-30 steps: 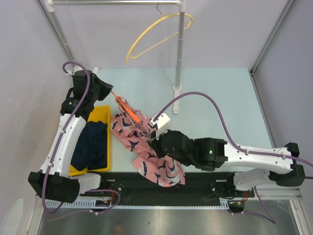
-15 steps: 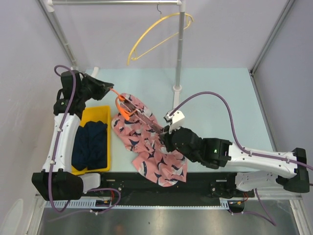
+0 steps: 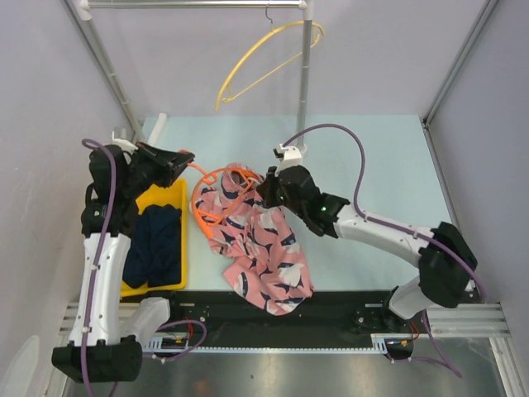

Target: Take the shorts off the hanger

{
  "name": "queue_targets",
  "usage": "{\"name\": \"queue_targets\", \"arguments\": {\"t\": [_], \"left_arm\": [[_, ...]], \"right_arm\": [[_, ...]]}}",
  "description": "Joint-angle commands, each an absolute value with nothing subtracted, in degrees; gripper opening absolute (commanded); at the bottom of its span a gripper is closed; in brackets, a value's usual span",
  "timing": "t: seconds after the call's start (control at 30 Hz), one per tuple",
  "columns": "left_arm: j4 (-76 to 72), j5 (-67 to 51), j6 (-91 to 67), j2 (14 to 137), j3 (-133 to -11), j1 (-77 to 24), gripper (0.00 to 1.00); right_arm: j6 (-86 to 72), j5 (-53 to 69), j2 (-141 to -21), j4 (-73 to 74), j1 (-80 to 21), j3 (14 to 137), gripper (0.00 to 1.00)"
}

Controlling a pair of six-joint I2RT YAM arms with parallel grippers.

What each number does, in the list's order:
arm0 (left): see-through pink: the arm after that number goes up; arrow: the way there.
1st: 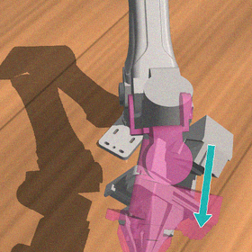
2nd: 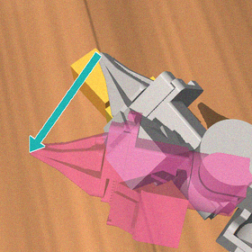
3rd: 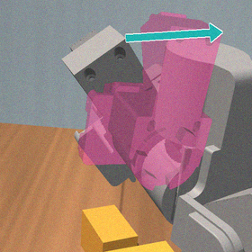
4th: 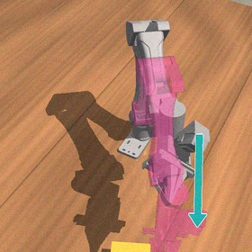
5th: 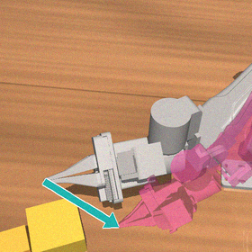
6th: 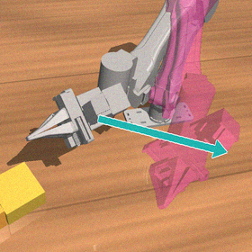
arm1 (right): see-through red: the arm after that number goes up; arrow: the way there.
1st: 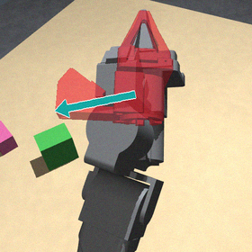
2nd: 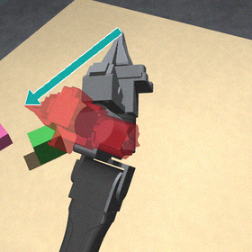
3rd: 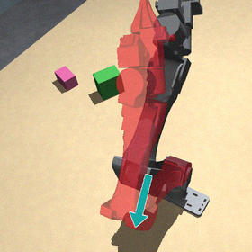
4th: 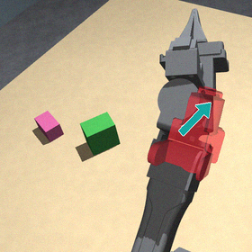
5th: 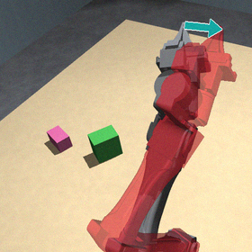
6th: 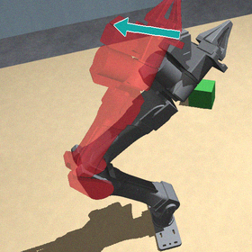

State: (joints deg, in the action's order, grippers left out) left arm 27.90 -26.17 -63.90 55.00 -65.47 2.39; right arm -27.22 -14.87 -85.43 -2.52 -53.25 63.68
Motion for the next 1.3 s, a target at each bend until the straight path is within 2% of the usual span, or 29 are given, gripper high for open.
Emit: {"name": "queue_targets", "arguments": {"t": [0.0,0.13,0.17,0.2,0.27,0.3,0.37,0.4,0.47,0.67,0.83,1.1,1.27], "left_arm": [[31.8,-25.8,-62.2,50.8,-71.7,2.3,0.0],[36.7,-19.7,-56.9,49.6,-77.1,1.5,0.01],[36.8,-19.0,-55.2,49.0,-77.2,1.5,0.0],[36.9,-17.5,-54.3,48.3,-76.9,1.5,0.01],[37.3,-16.1,-51.5,47.6,-76.5,1.5,0.0],[37.1,-15.0,-50.4,47.1,-75.8,1.5,0.0],[37.0,-13.6,-46.5,46.2,-75.2,1.5,0.0],[37.3,-11.8,-45.1,46.0,-75.0,1.5,0.0],[37.4,-10.4,-40.7,45.5,-74.8,1.6,0.01],[30.7,-12.7,-32.2,43.2,-71.2,0.5,0.0],[23.5,-17.0,-28.7,41.6,-66.2,-4.0,0.0],[23.0,-11.6,-26.8,41.0,-63.5,-5.2,0.01],[24.3,-11.1,-27.8,40.8,-63.3,-5.2,0.01]], "right_arm": [[-30.1,-10.2,-89.3,-9.0,-51.2,70.0,0.0],[-31.8,-10.2,-91.5,-5.7,-50.1,73.3,0.0],[-32.5,-9.8,-91.8,-3.4,-49.7,74.4,0.06],[-32.8,-9.4,-92.0,-1.9,-49.2,74.9,0.23],[-33.3,-9.3,-91.7,3.1,-48.7,75.6,0.43],[-33.3,-9.5,-91.0,4.7,-48.6,75.9,0.61],[-32.8,-9.3,-89.9,9.3,-48.3,76.3,0.74],[-32.2,-9.8,-88.5,11.0,-48.3,76.3,0.84],[-31.2,-10.0,-87.2,16.0,-48.5,76.4,0.91],[-28.4,-7.0,-81.5,25.2,-51.9,76.4,0.96],[-32.9,3.6,-76.6,25.1,-56.2,76.3,0.98],[-41.0,8.6,-75.0,11.9,-68.9,76.4,0.96],[-40.3,6.7,-78.0,1.7,-75.4,76.4,0.9]]}}
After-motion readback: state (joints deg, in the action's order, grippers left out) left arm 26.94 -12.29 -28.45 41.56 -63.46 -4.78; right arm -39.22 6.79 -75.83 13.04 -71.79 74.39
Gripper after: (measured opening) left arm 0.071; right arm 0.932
